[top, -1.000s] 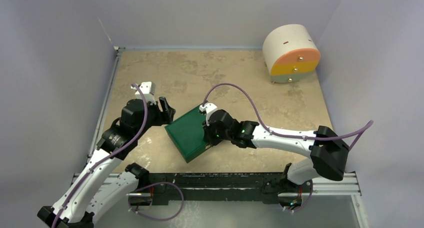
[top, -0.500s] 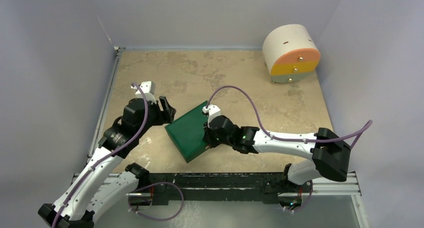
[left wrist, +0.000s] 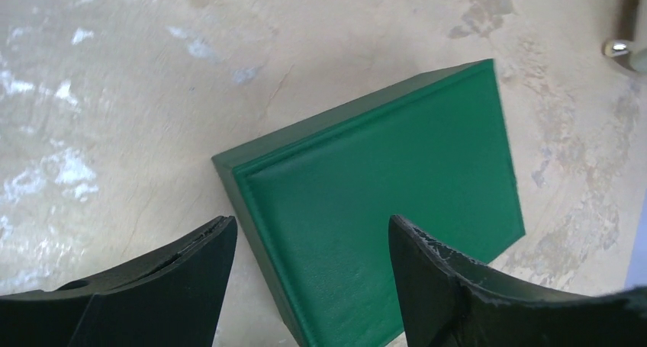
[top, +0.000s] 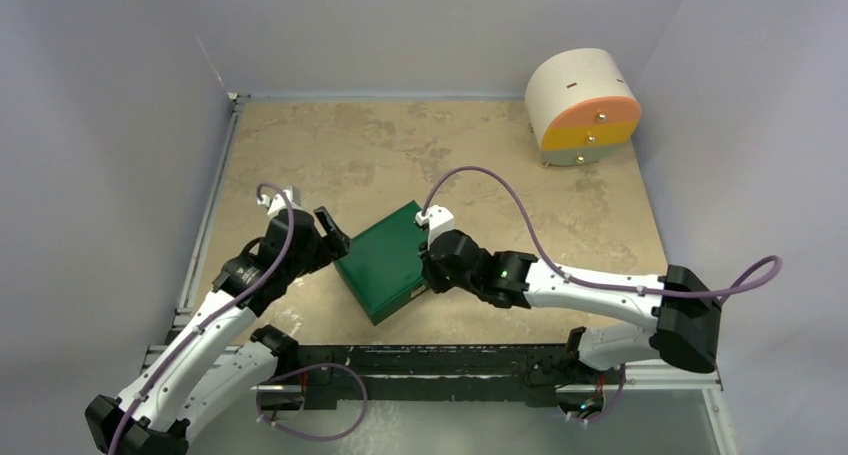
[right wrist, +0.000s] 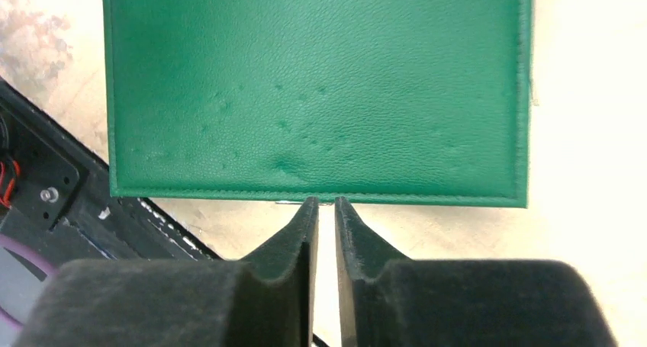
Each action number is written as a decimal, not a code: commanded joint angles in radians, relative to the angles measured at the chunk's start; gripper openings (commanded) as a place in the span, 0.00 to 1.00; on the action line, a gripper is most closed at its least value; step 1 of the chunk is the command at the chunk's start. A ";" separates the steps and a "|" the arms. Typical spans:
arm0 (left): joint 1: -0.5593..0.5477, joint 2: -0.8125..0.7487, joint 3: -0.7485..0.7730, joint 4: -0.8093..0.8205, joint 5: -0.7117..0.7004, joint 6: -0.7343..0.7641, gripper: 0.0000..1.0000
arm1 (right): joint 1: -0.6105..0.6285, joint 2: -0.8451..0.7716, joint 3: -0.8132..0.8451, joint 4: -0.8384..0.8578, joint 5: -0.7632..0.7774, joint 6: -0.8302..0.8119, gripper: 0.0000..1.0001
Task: Organize the mixed jewelry
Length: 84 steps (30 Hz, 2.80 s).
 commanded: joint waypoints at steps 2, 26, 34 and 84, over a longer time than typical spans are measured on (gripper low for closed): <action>-0.002 -0.047 -0.052 -0.045 -0.047 -0.176 0.75 | 0.004 -0.094 0.034 -0.041 0.094 -0.036 0.28; -0.002 0.330 -0.220 0.540 0.303 -0.222 0.77 | -0.001 -0.368 -0.170 -0.094 0.181 0.030 0.73; -0.003 0.571 -0.049 0.591 0.362 -0.108 0.76 | -0.008 -0.426 -0.203 -0.162 0.239 0.073 0.79; -0.002 0.435 0.644 0.028 -0.104 0.353 0.76 | -0.452 -0.385 0.020 -0.399 0.233 0.046 0.99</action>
